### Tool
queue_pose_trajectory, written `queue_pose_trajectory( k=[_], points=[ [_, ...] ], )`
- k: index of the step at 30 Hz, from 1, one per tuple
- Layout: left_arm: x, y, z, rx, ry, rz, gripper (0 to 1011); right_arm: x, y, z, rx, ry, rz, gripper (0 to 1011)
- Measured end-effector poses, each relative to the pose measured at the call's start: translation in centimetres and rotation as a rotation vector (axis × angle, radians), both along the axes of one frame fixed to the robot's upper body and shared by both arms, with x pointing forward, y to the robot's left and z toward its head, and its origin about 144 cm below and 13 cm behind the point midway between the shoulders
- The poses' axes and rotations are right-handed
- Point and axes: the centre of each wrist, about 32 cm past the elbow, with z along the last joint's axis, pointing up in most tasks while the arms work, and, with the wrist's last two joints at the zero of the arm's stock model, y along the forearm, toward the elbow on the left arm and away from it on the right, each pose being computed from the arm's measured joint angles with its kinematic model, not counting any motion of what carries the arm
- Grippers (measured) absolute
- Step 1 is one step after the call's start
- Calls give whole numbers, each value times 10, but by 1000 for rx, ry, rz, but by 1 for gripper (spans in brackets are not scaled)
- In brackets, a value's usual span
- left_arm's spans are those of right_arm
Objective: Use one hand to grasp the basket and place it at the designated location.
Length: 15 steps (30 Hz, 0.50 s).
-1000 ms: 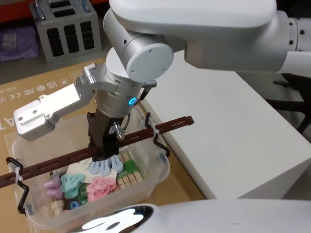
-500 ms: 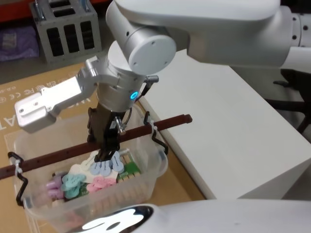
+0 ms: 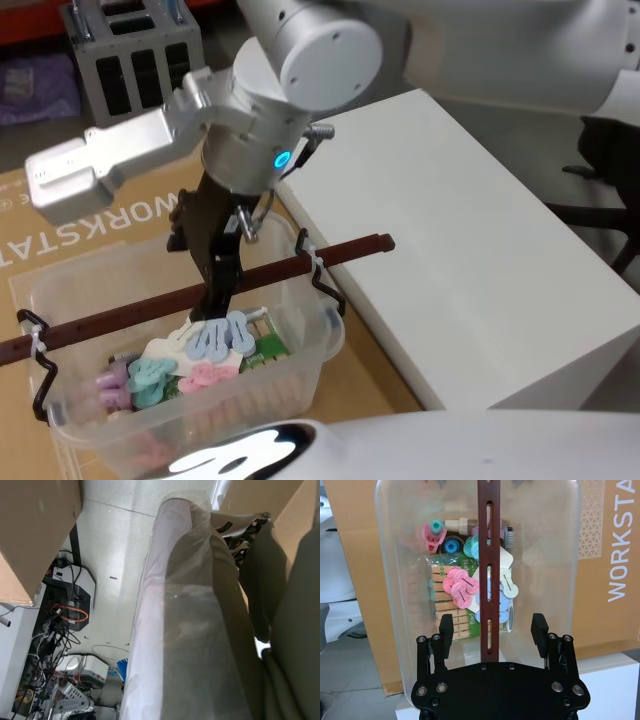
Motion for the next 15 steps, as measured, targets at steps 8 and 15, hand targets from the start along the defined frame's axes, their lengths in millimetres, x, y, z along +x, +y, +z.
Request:
queue_pose_trajectory(
  k=[8, 15],
  points=[
    [0, 0, 0, 0, 0, 0, 0, 2, -13, 18, 49, -2, -7, 1001],
    [0, 0, 0, 0, 0, 0, 0, 5, -28, 35, 99, 0, -17, 1002]
  ],
)
